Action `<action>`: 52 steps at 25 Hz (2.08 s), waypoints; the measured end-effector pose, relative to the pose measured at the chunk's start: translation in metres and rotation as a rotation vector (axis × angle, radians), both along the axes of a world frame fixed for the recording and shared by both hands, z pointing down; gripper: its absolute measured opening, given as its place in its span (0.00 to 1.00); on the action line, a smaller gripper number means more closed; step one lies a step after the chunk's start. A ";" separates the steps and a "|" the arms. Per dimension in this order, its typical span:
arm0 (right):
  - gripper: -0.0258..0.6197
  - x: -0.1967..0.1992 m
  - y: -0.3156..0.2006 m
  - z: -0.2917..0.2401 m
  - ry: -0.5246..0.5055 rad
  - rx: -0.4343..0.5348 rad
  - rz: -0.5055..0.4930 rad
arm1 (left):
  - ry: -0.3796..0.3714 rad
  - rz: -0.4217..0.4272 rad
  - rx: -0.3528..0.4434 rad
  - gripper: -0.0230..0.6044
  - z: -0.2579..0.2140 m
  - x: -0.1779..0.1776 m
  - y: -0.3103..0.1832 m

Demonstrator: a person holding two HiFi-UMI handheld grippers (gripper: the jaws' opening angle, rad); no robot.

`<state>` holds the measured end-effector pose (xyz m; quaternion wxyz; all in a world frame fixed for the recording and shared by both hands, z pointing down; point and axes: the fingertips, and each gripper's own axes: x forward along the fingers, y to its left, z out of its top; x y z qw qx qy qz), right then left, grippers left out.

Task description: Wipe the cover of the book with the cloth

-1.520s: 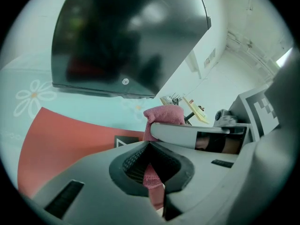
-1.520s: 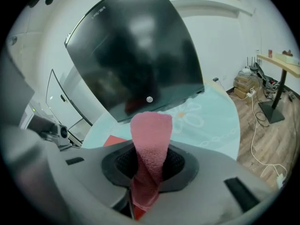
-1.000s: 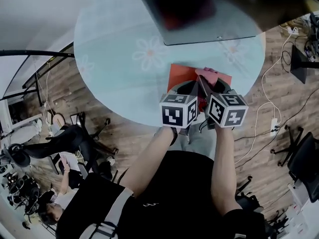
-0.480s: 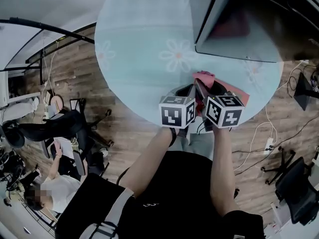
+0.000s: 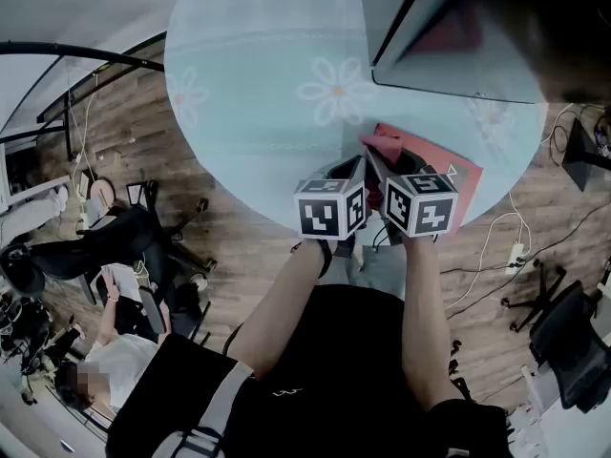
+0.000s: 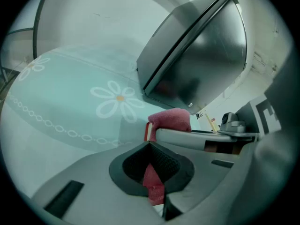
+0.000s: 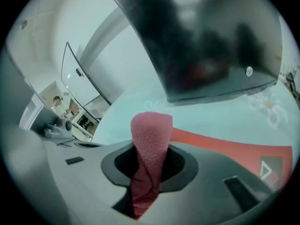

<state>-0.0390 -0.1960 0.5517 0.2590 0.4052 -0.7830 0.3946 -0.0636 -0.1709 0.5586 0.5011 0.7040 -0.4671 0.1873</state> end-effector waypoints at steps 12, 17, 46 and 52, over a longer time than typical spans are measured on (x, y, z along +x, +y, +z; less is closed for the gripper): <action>0.19 0.010 0.000 0.002 -0.015 0.000 0.044 | 0.011 0.027 -0.001 0.06 -0.002 0.008 -0.005; 0.19 0.022 0.001 0.001 -0.017 0.008 0.074 | 0.028 0.056 -0.003 0.06 -0.001 0.020 -0.005; 0.19 0.084 0.022 0.001 -0.017 0.049 0.076 | 0.040 0.111 -0.046 0.06 0.003 0.082 0.012; 0.19 0.111 0.031 0.000 -0.022 0.049 0.103 | 0.016 0.141 -0.053 0.06 0.002 0.108 0.023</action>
